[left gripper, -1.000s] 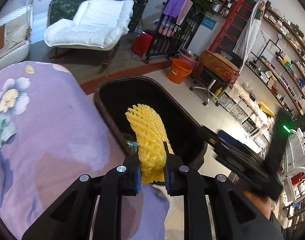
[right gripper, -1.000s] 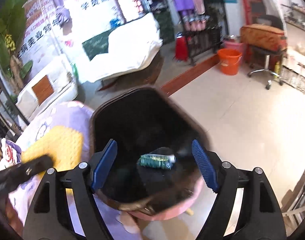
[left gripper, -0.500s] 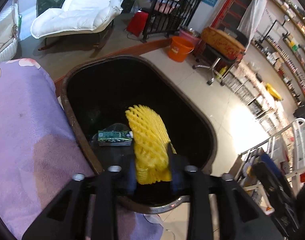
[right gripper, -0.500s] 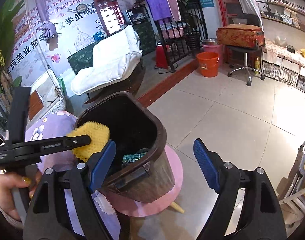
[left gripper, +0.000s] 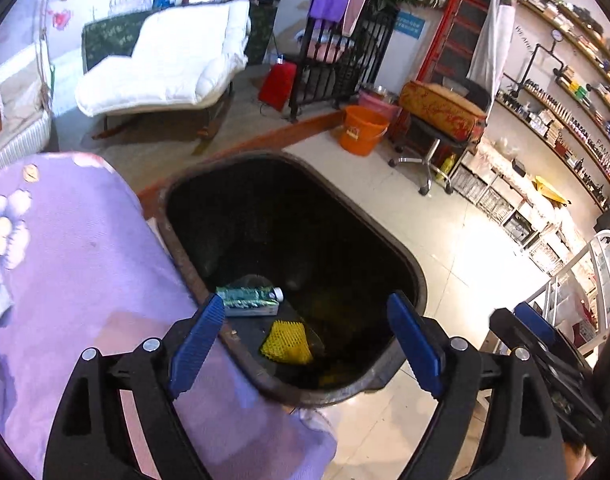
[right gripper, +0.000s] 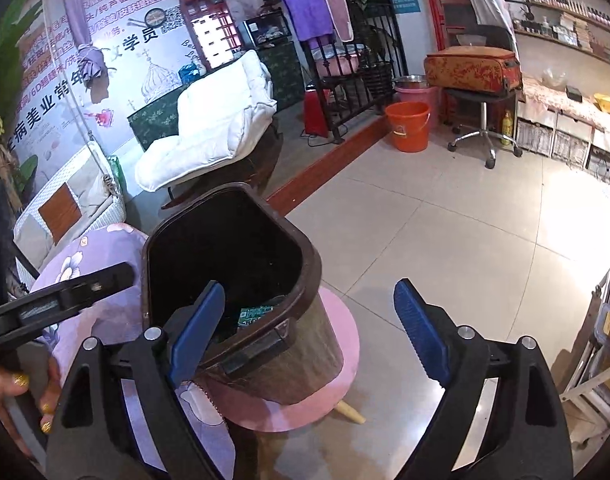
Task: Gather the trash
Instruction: 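Carry both items to the black bin and open both tools to drop them, then return both tools to the table and grasp the white-red plastic bag with the right tool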
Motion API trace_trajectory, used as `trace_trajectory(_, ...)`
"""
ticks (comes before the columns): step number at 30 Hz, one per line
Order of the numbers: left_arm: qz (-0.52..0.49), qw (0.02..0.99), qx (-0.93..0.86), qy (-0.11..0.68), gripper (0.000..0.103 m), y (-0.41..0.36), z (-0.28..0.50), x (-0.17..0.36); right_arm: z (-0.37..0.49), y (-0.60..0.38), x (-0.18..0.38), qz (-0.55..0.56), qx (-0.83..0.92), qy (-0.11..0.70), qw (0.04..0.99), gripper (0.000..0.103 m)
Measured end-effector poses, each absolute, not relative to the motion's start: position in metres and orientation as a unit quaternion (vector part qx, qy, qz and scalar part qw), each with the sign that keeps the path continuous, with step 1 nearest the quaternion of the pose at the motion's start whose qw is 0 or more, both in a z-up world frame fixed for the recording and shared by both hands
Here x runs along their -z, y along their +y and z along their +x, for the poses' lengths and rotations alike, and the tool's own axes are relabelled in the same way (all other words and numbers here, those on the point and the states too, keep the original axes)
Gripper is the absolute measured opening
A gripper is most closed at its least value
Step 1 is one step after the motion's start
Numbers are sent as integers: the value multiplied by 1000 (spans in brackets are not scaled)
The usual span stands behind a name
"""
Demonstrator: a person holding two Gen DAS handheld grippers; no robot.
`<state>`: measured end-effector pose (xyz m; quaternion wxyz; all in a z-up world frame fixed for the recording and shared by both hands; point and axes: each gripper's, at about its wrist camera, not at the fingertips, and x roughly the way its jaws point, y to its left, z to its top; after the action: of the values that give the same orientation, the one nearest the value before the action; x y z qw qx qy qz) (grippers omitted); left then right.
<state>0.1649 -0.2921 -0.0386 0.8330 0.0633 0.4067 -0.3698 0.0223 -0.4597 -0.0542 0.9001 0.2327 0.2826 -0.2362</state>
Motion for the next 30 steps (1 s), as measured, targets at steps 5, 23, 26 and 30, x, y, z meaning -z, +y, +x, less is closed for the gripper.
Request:
trace_trajectory(5, 34, 855, 359, 373, 86, -257, 151, 19, 29, -447, 44, 227, 221, 277, 907, 86)
trace_trajectory(23, -15, 931, 171, 323, 87, -62, 121, 0, 113, -262, 5, 150, -28, 306, 940, 86)
trace_trajectory(26, -5, 935, 138, 328, 87, -34, 121, 3, 126, -218, 1, 132, -81, 315, 936, 86)
trace_trajectory(30, -26, 936, 99, 336, 87, 7, 125, 11, 146, -165, 4, 124, -136, 340, 922, 86)
